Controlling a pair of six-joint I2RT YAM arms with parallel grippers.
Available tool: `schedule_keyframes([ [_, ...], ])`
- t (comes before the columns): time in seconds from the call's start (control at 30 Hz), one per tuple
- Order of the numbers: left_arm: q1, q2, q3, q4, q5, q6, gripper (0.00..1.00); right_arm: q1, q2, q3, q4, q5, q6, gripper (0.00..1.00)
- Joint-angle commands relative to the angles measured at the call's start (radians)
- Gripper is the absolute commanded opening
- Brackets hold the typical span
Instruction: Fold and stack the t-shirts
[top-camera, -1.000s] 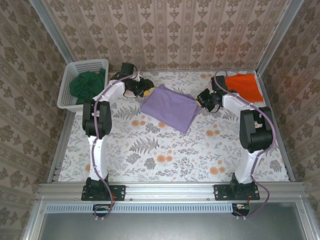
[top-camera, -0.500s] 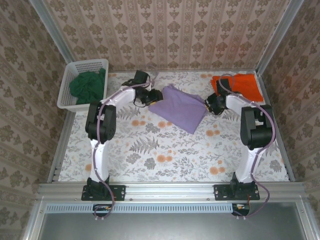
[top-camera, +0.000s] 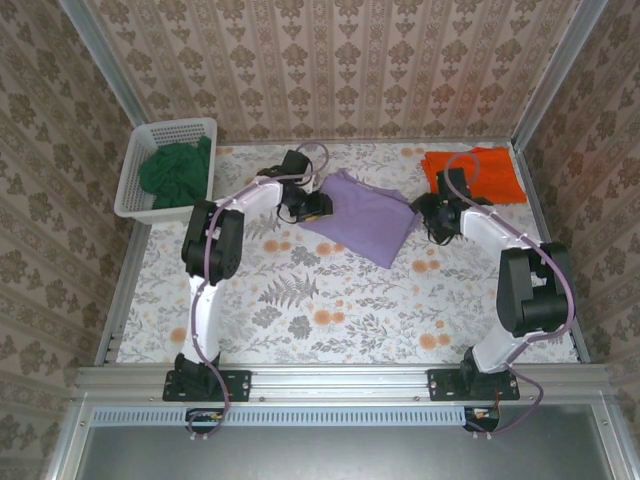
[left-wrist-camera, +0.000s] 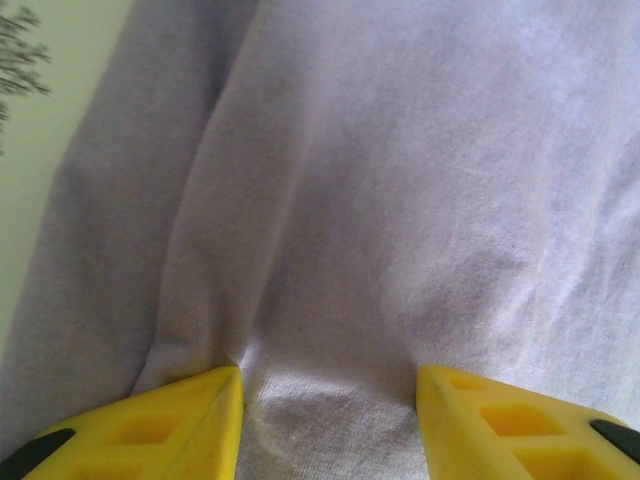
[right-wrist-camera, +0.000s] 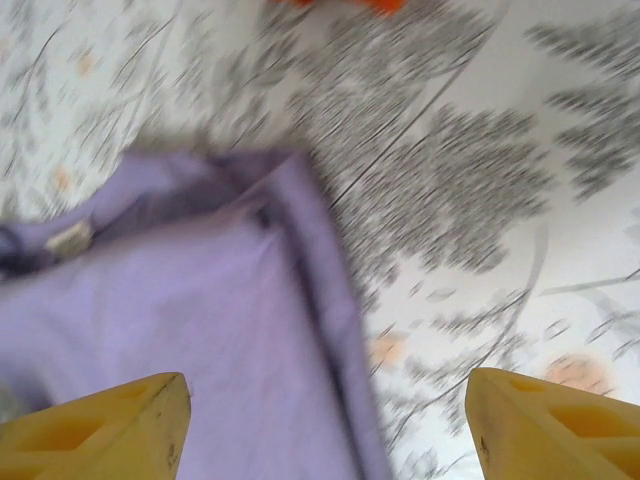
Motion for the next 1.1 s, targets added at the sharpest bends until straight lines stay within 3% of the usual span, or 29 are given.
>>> schedule_keyframes([
  [0.0, -0.028, -0.022, -0.056, -0.001, 0.004, 0.024, 0.49, 0.067, 0.029, 0.001, -0.012, -0.009, -0.087, 0.75],
  [0.23, -0.071, -0.212, -0.358, 0.135, -0.04, -0.047, 0.48, 0.115, 0.15, 0.06, -0.095, -0.082, -0.197, 0.66],
  [0.37, -0.112, -0.336, -0.569, 0.242, -0.057, -0.114, 0.48, 0.154, 0.132, 0.025, -0.134, -0.066, -0.267, 0.65],
  [0.63, -0.284, -0.589, -0.896, 0.363, -0.145, -0.281, 0.49, 0.193, 0.023, -0.111, -0.174, -0.14, -0.36, 0.62],
  [0.73, -0.259, -0.704, -0.924, 0.323, -0.176, -0.285, 0.53, 0.194, -0.056, -0.135, -0.194, -0.133, -0.365, 0.64],
  [0.87, -0.163, -0.814, -0.851, 0.209, -0.204, -0.203, 0.61, 0.19, -0.194, -0.143, -0.165, -0.002, -0.348, 0.7],
  [1.0, -0.037, -0.802, -0.766, 0.2, -0.198, -0.099, 0.64, 0.142, -0.239, -0.167, 0.02, 0.001, -0.366, 0.72],
  [1.07, 0.017, -0.735, -0.738, 0.25, -0.126, -0.057, 0.63, 0.116, -0.2, -0.173, 0.15, -0.076, -0.401, 0.7],
])
